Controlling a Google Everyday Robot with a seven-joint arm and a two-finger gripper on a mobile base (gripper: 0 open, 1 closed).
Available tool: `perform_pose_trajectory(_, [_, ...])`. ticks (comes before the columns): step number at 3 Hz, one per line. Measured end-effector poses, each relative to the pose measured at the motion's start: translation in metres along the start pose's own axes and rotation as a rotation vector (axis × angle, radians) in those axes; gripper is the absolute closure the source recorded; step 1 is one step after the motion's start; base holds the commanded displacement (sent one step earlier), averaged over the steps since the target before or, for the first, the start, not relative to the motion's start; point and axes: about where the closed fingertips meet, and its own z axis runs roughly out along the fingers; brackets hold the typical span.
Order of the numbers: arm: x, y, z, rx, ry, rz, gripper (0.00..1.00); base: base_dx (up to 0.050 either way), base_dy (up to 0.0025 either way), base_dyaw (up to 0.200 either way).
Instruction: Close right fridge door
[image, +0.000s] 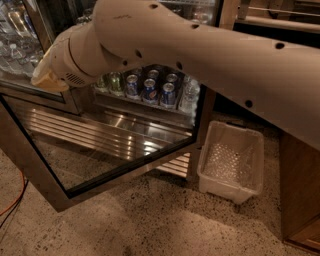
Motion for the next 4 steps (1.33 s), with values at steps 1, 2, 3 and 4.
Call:
perform_pose_trajectory(1, [0.002,-0.006,0.004,0.009,0.009,-0.005,1.00,0.000,0.00000,0.000])
perform_pose_trajectory(2, [0.004,-0.021,0.012,0.037,0.024,-0.011,1.00,0.000,0.00000,0.000])
perform_pose_trajectory(3, [0.004,-0.021,0.012,0.037,0.024,-0.011,1.00,0.000,0.00000,0.000])
perform_pose_trajectory(4, [0.006,-0.035,0.019,0.064,0.039,-0.017,1.00,0.000,0.00000,0.000])
